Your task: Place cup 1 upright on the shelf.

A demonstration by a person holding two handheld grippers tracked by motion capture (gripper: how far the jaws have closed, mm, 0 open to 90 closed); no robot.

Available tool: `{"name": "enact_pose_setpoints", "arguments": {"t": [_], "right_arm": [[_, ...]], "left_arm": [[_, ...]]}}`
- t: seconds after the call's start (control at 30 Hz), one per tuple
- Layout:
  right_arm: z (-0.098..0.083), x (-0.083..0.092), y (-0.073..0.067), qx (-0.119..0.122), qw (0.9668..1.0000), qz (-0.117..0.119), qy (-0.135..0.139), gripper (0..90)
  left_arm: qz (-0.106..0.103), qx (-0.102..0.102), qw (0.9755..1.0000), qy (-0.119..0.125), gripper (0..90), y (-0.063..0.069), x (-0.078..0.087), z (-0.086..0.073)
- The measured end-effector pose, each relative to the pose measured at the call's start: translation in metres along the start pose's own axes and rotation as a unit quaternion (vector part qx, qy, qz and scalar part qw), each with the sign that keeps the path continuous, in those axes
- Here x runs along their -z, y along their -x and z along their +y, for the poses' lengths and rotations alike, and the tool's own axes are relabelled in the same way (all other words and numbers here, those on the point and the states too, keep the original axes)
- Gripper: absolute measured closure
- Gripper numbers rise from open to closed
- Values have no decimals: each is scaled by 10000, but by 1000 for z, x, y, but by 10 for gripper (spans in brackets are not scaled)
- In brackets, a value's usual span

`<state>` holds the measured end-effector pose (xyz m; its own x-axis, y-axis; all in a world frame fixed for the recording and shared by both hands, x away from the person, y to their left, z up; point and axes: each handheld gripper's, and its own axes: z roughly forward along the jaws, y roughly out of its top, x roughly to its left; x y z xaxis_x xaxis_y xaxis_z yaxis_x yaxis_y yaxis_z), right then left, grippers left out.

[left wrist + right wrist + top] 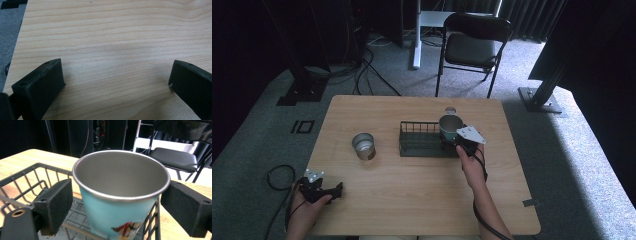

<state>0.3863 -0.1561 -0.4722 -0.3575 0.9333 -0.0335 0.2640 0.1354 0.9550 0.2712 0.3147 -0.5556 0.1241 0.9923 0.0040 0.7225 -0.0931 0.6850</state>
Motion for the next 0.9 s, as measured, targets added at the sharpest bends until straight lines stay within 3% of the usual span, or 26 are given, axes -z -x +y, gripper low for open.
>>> {"name": "enact_pose_setpoints", "arguments": {"t": [0.37,0.57,0.73,0.9], "right_arm": [[-2,15,6,-2,9998,179,32,108],[-9,25,15,-38,9985,526,-137,108],[-17,31,26,-164,9981,558,-215,108],[-24,37,33,-126,9978,580,-296,108]], "left_arm": [[0,0,10000,-1,4,0,0,0],[1,1,10000,0,4,0,0,0],[0,1,10000,0,4,0,0,0],[0,1,10000,1,4,0,0,0]]}}
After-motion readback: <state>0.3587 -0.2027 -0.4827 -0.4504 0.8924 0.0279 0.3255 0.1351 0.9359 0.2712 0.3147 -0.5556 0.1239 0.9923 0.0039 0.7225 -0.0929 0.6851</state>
